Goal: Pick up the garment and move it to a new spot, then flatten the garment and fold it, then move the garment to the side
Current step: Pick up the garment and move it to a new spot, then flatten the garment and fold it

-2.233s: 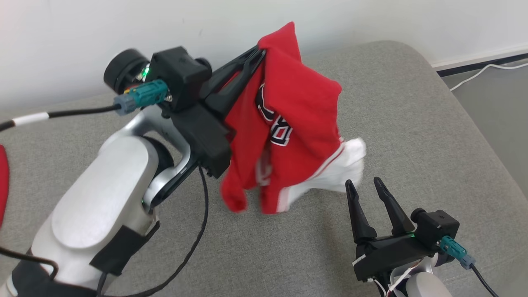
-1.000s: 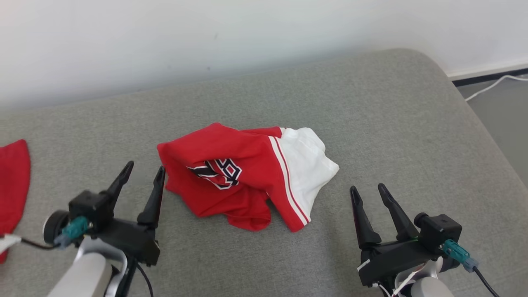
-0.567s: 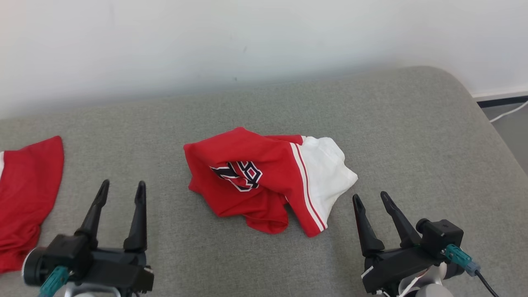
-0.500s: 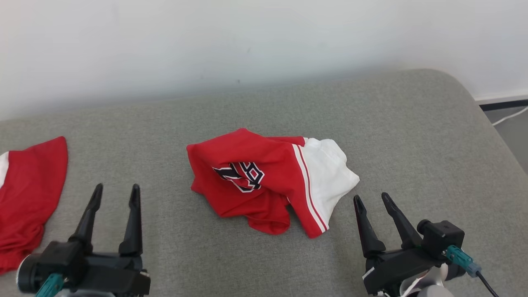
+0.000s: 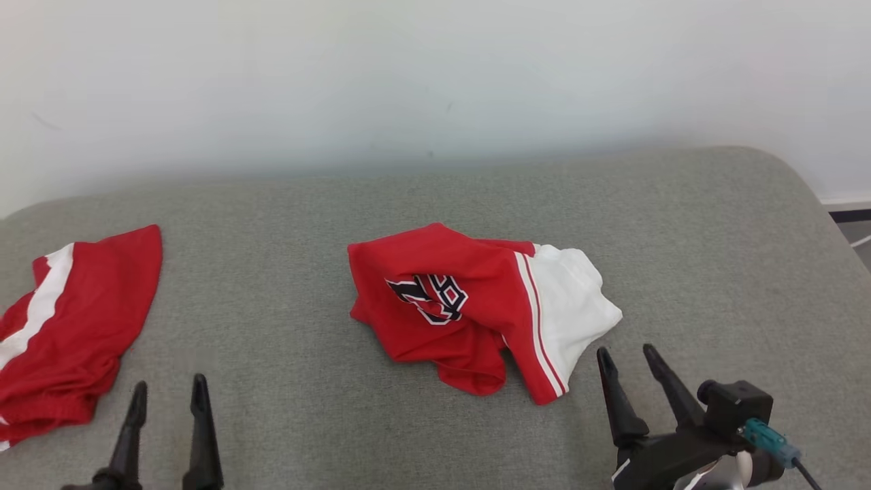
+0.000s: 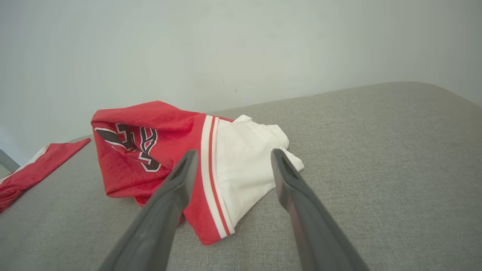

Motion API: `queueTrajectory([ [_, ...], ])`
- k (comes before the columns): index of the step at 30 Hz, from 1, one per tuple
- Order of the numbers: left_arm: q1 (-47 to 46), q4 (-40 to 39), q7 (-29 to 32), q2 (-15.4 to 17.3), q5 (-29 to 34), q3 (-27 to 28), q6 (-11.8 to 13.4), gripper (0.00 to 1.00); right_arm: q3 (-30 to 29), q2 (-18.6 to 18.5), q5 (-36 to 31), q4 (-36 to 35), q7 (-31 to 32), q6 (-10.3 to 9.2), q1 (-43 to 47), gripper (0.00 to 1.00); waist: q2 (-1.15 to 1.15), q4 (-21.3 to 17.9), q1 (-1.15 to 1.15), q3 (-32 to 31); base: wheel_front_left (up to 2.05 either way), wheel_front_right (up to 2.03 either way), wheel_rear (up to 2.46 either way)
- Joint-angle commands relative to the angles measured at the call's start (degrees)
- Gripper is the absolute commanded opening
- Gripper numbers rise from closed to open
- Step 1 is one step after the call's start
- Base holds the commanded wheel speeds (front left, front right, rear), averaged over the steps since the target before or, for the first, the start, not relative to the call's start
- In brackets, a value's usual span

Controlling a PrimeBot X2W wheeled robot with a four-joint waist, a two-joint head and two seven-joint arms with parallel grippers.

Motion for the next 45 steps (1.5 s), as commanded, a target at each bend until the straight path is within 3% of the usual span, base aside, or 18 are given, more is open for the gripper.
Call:
queueTrajectory([
  [1, 0.9, 0.1, -0.2, -0.5, 0.9, 0.1, -0.5, 1.00, 0.1, 0.0, 0.0, 0.4, 0.4, 0.02, 0.8, 1.00, 0.00, 0.7, 0.00, -0.4, 0.00, 0.00, 0.00],
  [10, 1.3, 2.0, -0.2, -3.9, 2.7, 2.1, -3.4, 1.00, -0.8, 0.3, 0.5, 4.1, 2.3, 0.02, 1.2, 1.00, 0.00, 2.4, 0.00, -0.9, 0.00, 0.00, 0.00],
  [16, 1.1, 2.8, -0.2, -5.3, 4.1, 3.0, -5.2, 1.00, 1.6, -0.5, 1.6, 8.5, 4.0, 0.02, -2.2, 1.00, 0.00, 3.1, 0.00, -0.7, 0.00, 0.00, 0.00],
  [24, 0.0, 4.3, -0.2, -7.0, 5.4, 3.1, -7.3, 1.00, 3.5, -0.8, 3.6, 20.6, 4.7, 0.02, -8.5, 1.00, 0.00, 5.3, 0.00, -0.2, 0.00, 0.00, 0.00],
  [35, -0.3, 5.2, -0.2, -8.1, 6.9, 3.4, -8.9, 1.00, 4.3, 0.4, 6.0, 36.7, 0.8, 0.02, -14.3, 1.00, 0.00, 8.3, 0.00, 0.7, 0.00, 0.00, 0.00],
  [36, -0.2, 5.2, -0.2, -8.2, 7.0, 3.4, -9.0, 1.00, 4.6, 0.6, 6.2, 37.6, 0.3, 0.02, -14.7, 0.37, 0.00, 8.3, 0.00, 0.8, 0.00, 0.00, 0.00],
  [37, -0.2, 5.2, -0.2, -8.3, 7.0, 3.5, -9.1, 1.00, 4.9, 0.7, 6.3, 38.4, -0.4, 0.02, -15.3, 0.06, 0.00, 8.4, 0.00, 0.8, 0.00, 0.00, 0.00],
  [38, -0.1, 5.2, -0.2, -8.4, 7.1, 3.7, -9.2, 1.00, 5.2, 0.8, 6.5, 39.1, -0.8, 0.02, -15.7, 0.00, 0.00, 8.4, 0.00, 0.9, 0.00, 0.00, 0.00],
  [45, -0.3, 5.4, -0.2, -8.8, 7.4, 4.4, -9.3, 1.00, 7.1, 0.6, 7.9, 41.2, -4.7, 0.02, -18.3, 0.00, 0.00, 7.9, 0.00, 1.2, 0.00, 0.00, 0.00],
])
